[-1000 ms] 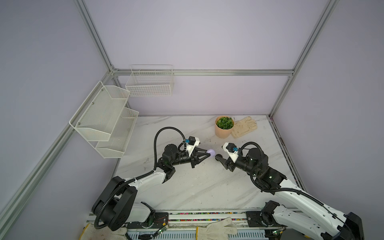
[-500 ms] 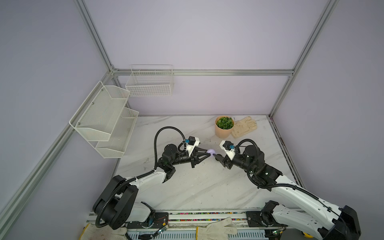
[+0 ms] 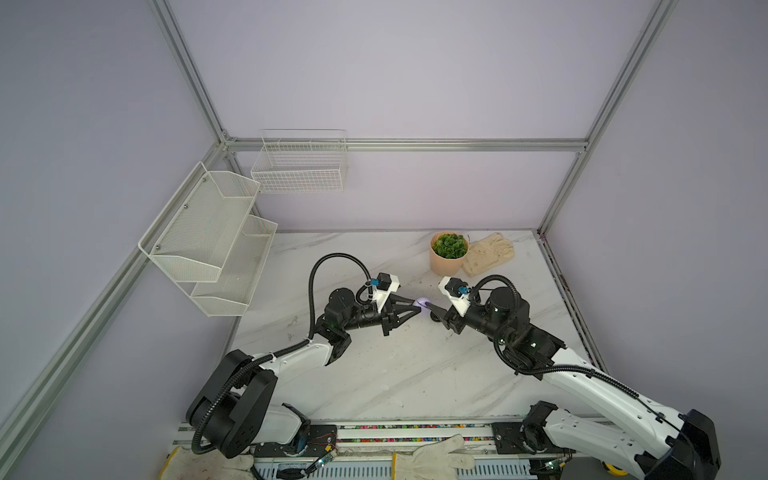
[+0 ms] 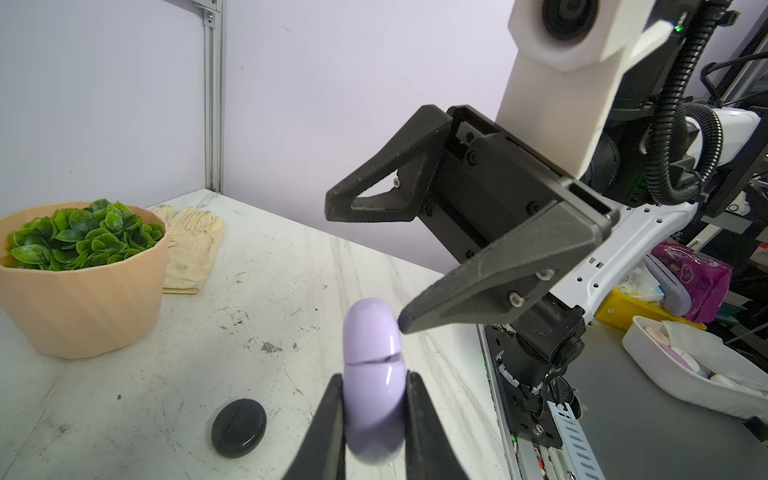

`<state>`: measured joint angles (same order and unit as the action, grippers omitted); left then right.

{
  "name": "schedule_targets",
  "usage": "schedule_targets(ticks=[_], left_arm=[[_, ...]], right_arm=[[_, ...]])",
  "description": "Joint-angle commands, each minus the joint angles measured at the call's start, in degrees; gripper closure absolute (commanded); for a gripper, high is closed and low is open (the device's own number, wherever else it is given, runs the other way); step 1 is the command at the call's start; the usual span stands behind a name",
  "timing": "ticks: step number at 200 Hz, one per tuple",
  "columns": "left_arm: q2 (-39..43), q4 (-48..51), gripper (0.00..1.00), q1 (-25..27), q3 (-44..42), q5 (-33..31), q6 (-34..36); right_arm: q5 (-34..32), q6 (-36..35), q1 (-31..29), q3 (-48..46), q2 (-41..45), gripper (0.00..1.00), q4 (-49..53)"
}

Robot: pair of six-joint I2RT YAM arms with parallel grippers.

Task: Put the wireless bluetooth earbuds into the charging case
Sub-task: 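Close the right gripper on the lid of the lilac case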

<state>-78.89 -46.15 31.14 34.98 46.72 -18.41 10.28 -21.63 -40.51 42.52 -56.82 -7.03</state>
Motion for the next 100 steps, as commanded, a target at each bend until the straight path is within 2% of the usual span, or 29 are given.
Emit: schedule_targets(ticks=[1,100], left_arm=[[0.67,-2.2,1.0,0.02,-0.88,1.91,0.59],[1.5,-3.12,1.0,0.06,-1.32,3.16,-0.26]], right_arm=[[-1.9,-1.66,-0.09,1.68,0.06,0.36,-0.63],[-2.63,-2.36,-0.09,4.18,-1.56,0.35,2.57]])
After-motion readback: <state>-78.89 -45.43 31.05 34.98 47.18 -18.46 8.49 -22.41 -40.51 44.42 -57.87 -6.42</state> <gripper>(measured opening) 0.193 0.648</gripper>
